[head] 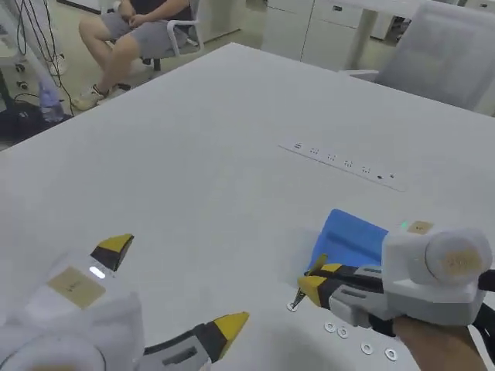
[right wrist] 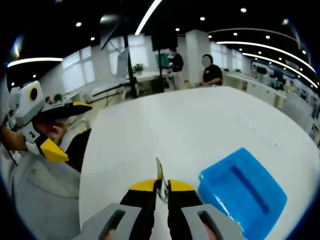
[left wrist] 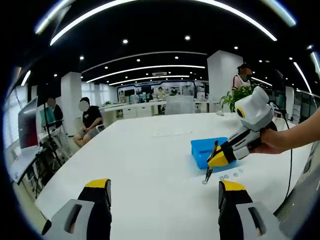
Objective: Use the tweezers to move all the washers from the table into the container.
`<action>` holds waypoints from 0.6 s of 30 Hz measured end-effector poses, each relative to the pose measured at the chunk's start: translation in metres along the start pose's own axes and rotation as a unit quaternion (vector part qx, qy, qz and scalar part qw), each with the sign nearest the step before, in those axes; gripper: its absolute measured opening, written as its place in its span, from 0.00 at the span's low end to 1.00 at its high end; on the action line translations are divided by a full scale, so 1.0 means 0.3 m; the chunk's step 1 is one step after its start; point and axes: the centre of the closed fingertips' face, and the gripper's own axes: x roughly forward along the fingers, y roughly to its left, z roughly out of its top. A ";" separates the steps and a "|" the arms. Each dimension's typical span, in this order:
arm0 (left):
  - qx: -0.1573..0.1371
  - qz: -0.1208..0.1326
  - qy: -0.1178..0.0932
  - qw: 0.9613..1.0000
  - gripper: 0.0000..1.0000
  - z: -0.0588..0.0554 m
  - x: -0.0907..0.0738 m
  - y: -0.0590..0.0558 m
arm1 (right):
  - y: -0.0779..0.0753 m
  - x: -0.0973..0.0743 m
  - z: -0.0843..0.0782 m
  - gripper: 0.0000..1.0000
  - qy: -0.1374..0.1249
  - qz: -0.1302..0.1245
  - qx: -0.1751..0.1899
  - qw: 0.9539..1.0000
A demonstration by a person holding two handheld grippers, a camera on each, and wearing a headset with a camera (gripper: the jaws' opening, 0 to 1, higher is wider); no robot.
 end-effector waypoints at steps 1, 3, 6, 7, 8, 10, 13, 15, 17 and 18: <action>0.001 0.000 0.004 1.000 0.89 -0.004 0.001 0.000 | 0.001 0.001 -0.001 0.04 0.000 0.000 0.001 1.000; 0.002 0.002 0.008 1.000 0.88 -0.008 0.000 0.004 | -0.003 0.009 -0.007 0.04 0.002 -0.002 -0.001 1.000; -0.003 0.000 0.008 1.000 0.87 -0.008 0.001 0.005 | -0.016 0.017 -0.021 0.04 0.008 -0.005 -0.003 1.000; -0.004 0.000 0.009 1.000 0.87 -0.011 0.001 0.006 | -0.011 0.019 -0.027 0.04 0.009 -0.003 -0.001 1.000; -0.004 0.001 0.010 1.000 0.87 -0.011 0.001 0.007 | -0.008 0.022 -0.032 0.04 0.011 -0.002 -0.001 1.000; -0.003 0.002 0.010 1.000 0.86 -0.011 0.001 0.008 | -0.009 0.019 -0.031 0.04 0.004 -0.007 -0.005 1.000; 0.003 0.003 0.022 1.000 0.86 -0.024 0.004 0.007 | -0.006 0.017 -0.032 0.04 0.002 -0.010 -0.005 1.000; 0.006 0.001 0.024 1.000 0.85 -0.026 0.005 0.006 | -0.004 0.016 -0.034 0.04 0.002 -0.009 -0.007 1.000; 0.006 0.000 0.022 1.000 0.85 -0.023 0.005 0.004 | -0.002 0.013 -0.034 0.03 0.005 -0.013 -0.009 1.000; 0.006 0.000 0.021 1.000 0.85 -0.022 0.004 0.004 | -0.002 0.014 -0.032 0.03 0.009 -0.011 -0.010 1.000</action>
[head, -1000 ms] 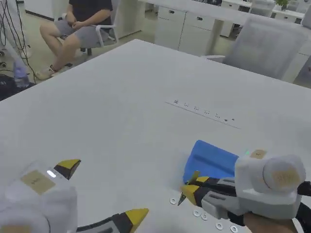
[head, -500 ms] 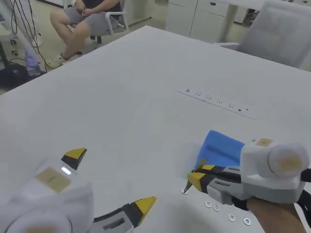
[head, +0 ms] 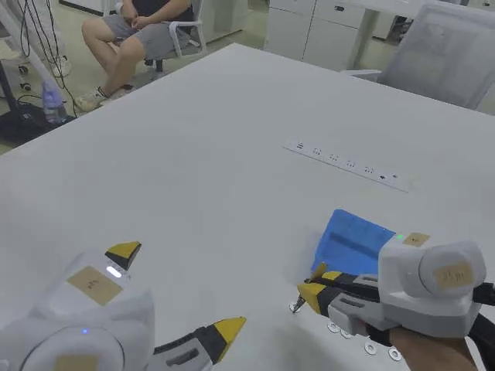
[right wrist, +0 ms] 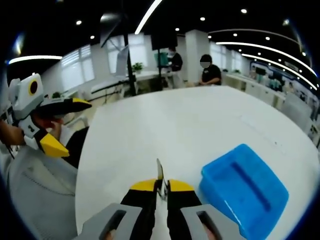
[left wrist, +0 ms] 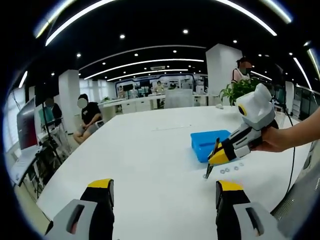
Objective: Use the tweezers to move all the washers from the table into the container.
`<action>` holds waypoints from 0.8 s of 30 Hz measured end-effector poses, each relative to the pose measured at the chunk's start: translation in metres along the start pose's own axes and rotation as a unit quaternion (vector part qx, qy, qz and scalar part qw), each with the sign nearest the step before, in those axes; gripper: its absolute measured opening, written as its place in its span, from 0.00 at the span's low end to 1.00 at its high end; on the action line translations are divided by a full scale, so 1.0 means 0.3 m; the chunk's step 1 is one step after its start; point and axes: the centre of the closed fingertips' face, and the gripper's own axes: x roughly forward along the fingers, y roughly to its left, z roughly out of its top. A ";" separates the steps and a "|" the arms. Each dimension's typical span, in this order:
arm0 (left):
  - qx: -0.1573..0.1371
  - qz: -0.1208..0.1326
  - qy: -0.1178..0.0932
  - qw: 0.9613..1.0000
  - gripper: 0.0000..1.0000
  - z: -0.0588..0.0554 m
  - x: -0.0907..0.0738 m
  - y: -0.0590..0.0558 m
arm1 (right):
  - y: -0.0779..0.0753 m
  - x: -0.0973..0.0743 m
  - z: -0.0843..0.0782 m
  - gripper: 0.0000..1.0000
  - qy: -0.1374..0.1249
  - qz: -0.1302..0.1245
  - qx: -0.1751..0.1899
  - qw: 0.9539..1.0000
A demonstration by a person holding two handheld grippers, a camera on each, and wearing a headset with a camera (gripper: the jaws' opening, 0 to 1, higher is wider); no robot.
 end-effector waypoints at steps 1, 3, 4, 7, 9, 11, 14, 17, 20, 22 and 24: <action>0.000 0.000 0.000 1.000 0.85 0.000 0.000 0.000 | 0.000 0.000 0.000 0.03 0.002 0.000 0.000 1.000; -0.002 -0.001 0.001 1.000 0.85 0.000 0.000 -0.002 | 0.001 -0.003 0.007 0.03 0.005 -0.004 -0.010 1.000; -0.001 -0.001 0.001 1.000 0.85 0.000 0.000 -0.001 | 0.002 -0.009 0.015 0.03 0.004 -0.003 -0.010 1.000; -0.002 -0.002 -0.003 1.000 0.86 0.004 -0.001 -0.003 | -0.002 -0.025 0.039 0.03 -0.004 -0.002 -0.003 1.000; -0.003 -0.004 -0.003 1.000 0.88 0.004 0.000 -0.004 | -0.004 -0.040 0.057 0.03 -0.007 -0.006 -0.007 1.000; -0.004 -0.006 -0.001 1.000 0.89 0.001 0.001 -0.008 | -0.008 -0.056 0.073 0.03 -0.004 -0.013 -0.017 1.000; -0.004 -0.012 -0.005 1.000 0.92 0.005 0.004 -0.015 | -0.015 -0.084 0.106 0.03 -0.009 -0.022 -0.033 0.999; -0.006 -0.018 -0.002 1.000 0.97 0.001 0.011 -0.026 | -0.042 -0.117 0.153 0.03 -0.026 -0.034 -0.038 0.998; -0.007 -0.029 -0.003 1.000 0.99 0.001 0.014 -0.041 | -0.081 -0.142 0.190 0.03 -0.042 -0.051 -0.032 0.997; -0.008 -0.034 -0.004 0.999 0.99 0.001 0.017 -0.048 | -0.126 -0.161 0.213 0.03 -0.055 -0.073 -0.029 0.995; -0.008 -0.040 0.001 0.999 0.99 -0.004 0.019 -0.057 | -0.169 -0.172 0.224 0.03 -0.063 -0.094 -0.025 0.993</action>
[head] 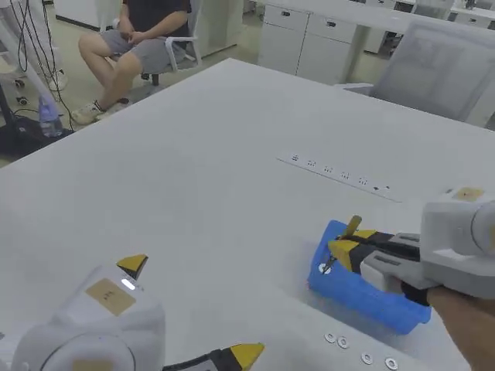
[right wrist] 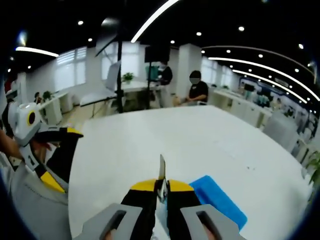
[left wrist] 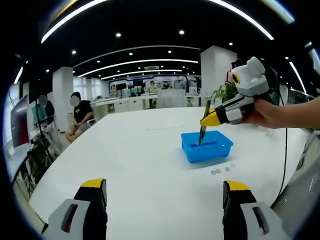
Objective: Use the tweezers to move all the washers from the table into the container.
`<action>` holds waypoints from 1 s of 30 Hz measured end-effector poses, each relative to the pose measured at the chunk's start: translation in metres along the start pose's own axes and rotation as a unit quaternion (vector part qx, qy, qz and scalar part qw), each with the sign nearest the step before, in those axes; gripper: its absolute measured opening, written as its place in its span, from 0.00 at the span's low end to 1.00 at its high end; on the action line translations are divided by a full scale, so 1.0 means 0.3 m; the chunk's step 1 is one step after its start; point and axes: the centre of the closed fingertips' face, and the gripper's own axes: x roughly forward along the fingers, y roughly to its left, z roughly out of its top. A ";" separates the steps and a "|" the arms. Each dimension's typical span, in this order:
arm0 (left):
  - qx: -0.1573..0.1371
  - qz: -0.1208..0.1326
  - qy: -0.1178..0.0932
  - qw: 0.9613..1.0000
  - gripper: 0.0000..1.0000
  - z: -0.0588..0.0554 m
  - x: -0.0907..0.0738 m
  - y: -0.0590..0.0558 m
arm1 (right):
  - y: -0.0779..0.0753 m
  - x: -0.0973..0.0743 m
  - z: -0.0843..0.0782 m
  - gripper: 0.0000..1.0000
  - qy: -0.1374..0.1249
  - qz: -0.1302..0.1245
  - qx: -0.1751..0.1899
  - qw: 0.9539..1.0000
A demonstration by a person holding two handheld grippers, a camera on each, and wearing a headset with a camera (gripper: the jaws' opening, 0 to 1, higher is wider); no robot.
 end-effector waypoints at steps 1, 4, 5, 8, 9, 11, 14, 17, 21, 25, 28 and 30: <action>0.000 -0.002 0.001 1.000 0.99 -0.002 0.001 -0.003 | -0.018 0.000 -0.001 0.03 -0.002 -0.011 0.001 1.000; 0.003 -0.008 0.006 1.000 0.99 -0.008 0.004 -0.013 | -0.068 0.019 -0.019 0.03 -0.002 -0.035 0.017 0.999; 0.005 -0.010 0.009 1.000 0.99 -0.011 0.005 -0.017 | -0.087 0.038 -0.039 0.03 0.003 -0.040 0.010 0.999; 0.011 -0.011 0.014 1.000 0.99 -0.017 0.006 -0.020 | -0.113 0.067 -0.077 0.03 0.005 -0.049 0.027 0.998; 0.013 -0.011 0.014 1.000 0.99 -0.017 0.006 -0.020 | -0.116 0.074 -0.086 0.03 0.005 -0.051 0.031 0.998; 0.014 -0.011 0.016 1.000 0.99 -0.020 0.008 -0.021 | -0.110 0.098 -0.108 0.03 0.011 -0.050 0.034 0.998; 0.018 -0.009 0.019 1.000 0.99 -0.023 0.007 -0.020 | -0.120 0.115 -0.140 0.03 0.016 -0.053 0.050 0.997; 0.022 -0.010 0.023 0.999 0.99 -0.028 0.008 -0.024 | -0.119 0.142 -0.165 0.03 0.018 -0.052 0.063 0.996; 0.029 -0.012 0.030 0.999 0.99 -0.036 0.009 -0.028 | -0.110 0.164 -0.191 0.03 0.025 -0.051 0.076 0.995; 0.030 -0.011 0.032 0.999 0.99 -0.038 0.010 -0.026 | -0.100 0.164 -0.217 0.03 0.038 -0.051 0.069 0.996; 0.032 -0.008 0.035 0.999 0.97 -0.042 0.010 -0.021 | -0.100 0.160 -0.210 0.03 0.031 -0.054 0.067 0.996; 0.031 -0.008 0.036 0.999 0.97 -0.044 0.011 -0.021 | -0.105 0.160 -0.212 0.03 0.030 -0.056 0.068 0.996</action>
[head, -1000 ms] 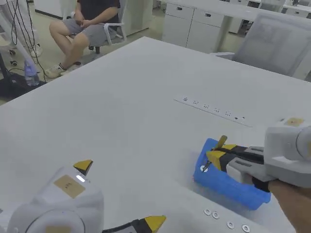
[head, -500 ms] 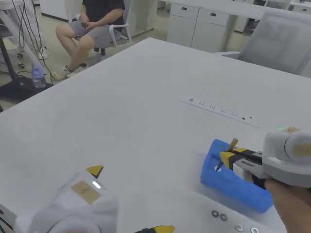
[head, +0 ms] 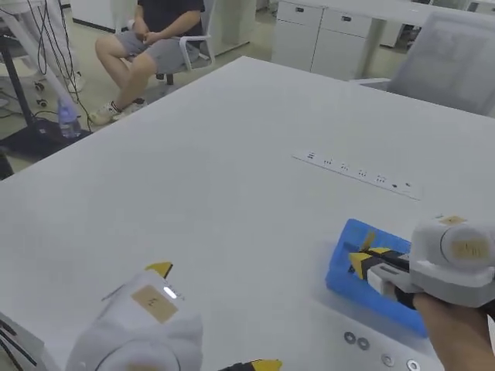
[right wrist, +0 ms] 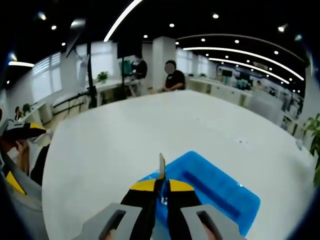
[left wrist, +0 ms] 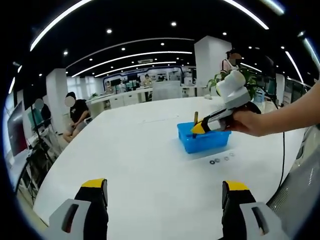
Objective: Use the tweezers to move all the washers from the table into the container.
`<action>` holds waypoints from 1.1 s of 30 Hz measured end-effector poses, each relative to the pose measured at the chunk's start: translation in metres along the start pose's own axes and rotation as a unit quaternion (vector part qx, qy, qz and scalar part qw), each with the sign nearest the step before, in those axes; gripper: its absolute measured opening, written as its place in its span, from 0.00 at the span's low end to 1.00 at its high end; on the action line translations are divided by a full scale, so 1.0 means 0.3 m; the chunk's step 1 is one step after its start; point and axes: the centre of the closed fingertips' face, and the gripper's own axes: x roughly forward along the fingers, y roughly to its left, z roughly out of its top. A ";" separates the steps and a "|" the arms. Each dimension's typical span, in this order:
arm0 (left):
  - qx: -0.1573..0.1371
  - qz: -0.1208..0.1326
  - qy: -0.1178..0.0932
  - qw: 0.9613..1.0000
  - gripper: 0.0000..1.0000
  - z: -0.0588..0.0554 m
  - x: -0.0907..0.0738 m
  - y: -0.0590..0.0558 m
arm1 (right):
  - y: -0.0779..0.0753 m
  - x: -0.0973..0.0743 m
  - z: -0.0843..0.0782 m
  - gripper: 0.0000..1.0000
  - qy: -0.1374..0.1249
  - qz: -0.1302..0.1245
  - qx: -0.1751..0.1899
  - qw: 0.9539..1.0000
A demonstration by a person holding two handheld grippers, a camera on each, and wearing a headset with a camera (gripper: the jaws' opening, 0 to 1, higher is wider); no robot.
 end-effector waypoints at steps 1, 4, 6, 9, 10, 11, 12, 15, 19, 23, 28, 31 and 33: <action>0.000 -0.001 0.000 1.000 0.97 0.000 0.000 -0.001 | -0.002 0.000 0.000 0.03 0.001 -0.001 -0.001 1.000; 0.003 -0.002 0.001 1.000 0.97 -0.001 0.000 -0.002 | -0.006 -0.001 -0.001 0.04 0.004 -0.002 0.000 1.000; 0.005 -0.002 0.001 1.000 0.97 0.000 0.000 -0.004 | -0.008 -0.003 -0.001 0.04 0.005 -0.002 0.005 1.000; 0.007 -0.002 0.002 1.000 0.97 -0.001 0.000 -0.003 | -0.017 -0.018 0.013 0.04 0.001 -0.007 0.003 1.000; 0.007 -0.001 0.003 1.000 0.97 -0.003 0.001 -0.002 | -0.023 -0.026 0.030 0.04 -0.008 -0.010 0.007 1.000; 0.007 -0.001 0.004 1.000 0.98 -0.003 0.001 -0.002 | -0.023 -0.041 0.057 0.04 -0.022 -0.009 0.020 1.000; 0.007 -0.002 0.003 1.000 0.97 -0.002 0.001 -0.003 | -0.027 -0.051 0.072 0.04 -0.029 -0.009 0.026 0.999; 0.005 -0.004 0.005 1.000 0.98 -0.004 0.001 -0.005 | -0.025 -0.105 0.111 0.04 -0.048 -0.011 0.025 0.998; 0.004 -0.005 0.004 1.000 0.98 -0.004 0.001 -0.006 | 0.009 -0.178 0.133 0.04 -0.073 -0.001 0.049 0.996; 0.006 -0.006 0.009 1.000 0.98 -0.009 0.002 -0.009 | 0.048 -0.221 0.104 0.04 -0.080 0.004 0.058 0.995; 0.005 -0.006 0.009 1.000 0.98 -0.010 0.004 -0.007 | 0.103 -0.259 0.029 0.04 -0.073 0.012 0.066 0.995; 0.004 -0.004 0.009 1.000 0.98 -0.011 0.005 -0.004 | 0.119 -0.256 -0.017 0.04 -0.059 0.013 0.071 0.996; 0.004 -0.007 0.012 1.000 0.98 -0.014 0.006 -0.007 | 0.118 -0.248 -0.046 0.04 -0.048 0.014 0.077 0.996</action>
